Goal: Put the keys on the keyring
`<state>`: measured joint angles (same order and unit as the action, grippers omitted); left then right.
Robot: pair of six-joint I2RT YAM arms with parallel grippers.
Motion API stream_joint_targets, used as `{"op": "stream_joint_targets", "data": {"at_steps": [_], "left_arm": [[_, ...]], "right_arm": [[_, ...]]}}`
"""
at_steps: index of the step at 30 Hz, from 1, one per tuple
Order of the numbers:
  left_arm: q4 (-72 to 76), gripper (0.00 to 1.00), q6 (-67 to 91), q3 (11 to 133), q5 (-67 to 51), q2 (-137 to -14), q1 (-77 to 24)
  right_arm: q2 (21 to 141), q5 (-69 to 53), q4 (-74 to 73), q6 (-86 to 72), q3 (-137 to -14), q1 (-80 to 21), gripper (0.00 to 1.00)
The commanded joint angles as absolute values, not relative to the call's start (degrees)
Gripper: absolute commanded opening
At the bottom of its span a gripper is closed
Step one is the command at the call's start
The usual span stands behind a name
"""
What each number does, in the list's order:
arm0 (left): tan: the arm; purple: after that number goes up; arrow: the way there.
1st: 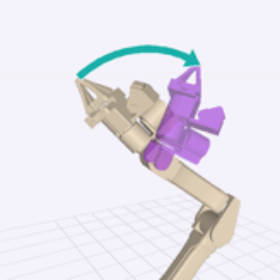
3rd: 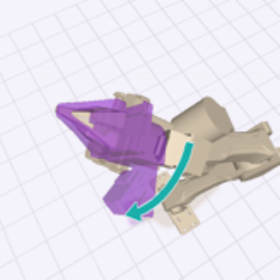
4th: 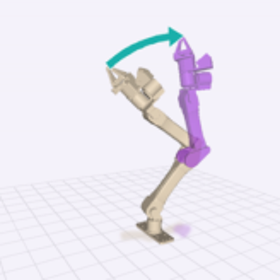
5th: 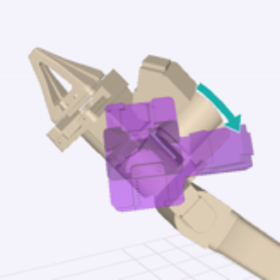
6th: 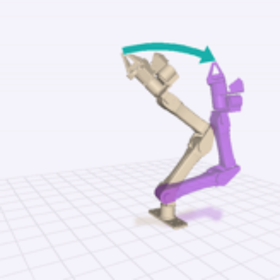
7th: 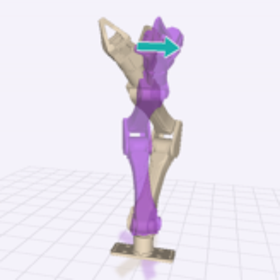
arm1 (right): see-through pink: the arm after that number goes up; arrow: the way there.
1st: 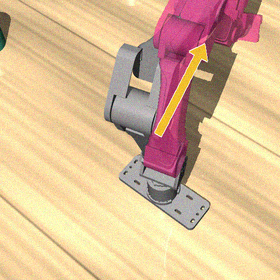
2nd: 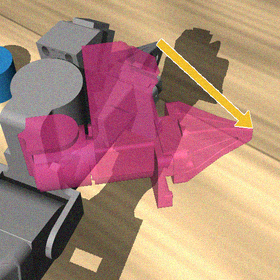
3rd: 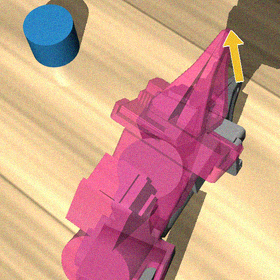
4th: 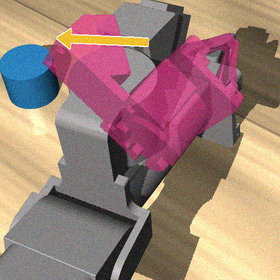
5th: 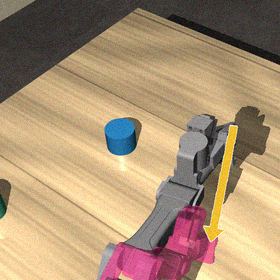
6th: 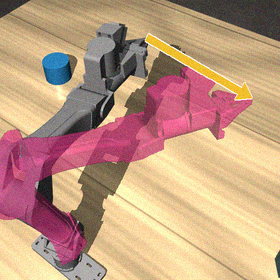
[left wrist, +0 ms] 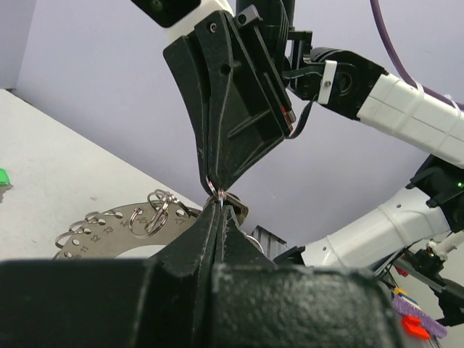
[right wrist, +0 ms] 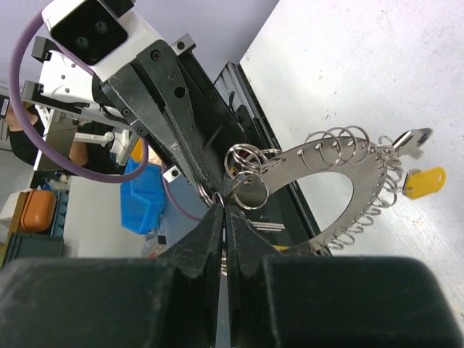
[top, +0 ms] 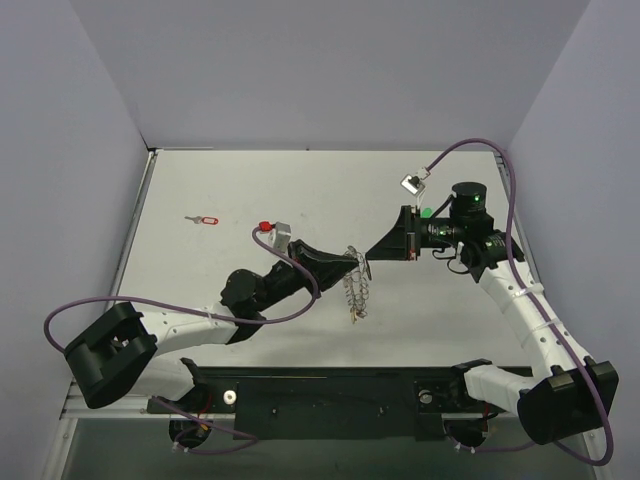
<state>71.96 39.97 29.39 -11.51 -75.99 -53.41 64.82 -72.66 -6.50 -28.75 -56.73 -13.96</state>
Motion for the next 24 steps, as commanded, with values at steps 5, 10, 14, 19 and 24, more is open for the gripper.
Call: {"op": "stream_joint_targets", "data": {"at_steps": [5,10,14,19,24], "left_arm": [[91.1,0.0,39.8,29.9,-18.9,-74.7,-51.8],[89.6,0.0,39.2,29.7,-19.3,-74.1,-51.3],[85.5,0.0,37.6,29.4,-19.4,-72.4,-50.4],[67.6,0.0,32.0,30.5,-19.4,-66.6,-49.7],[47.5,0.0,26.4,35.5,-18.5,-61.7,-49.2]], "right_arm": [[65.1,-71.6,-2.3,-31.5,-55.8,-13.4,0.0],[64.7,-71.8,-3.1,-30.6,-56.2,-13.5,0.0],[63.8,-72.1,-5.9,-27.7,-57.1,-13.1,0.12],[61.2,-70.5,-19.4,-12.9,-61.4,-6.3,0.4],[55.7,-66.5,-23.7,-3.9,-57.8,3.0,0.45]]}}
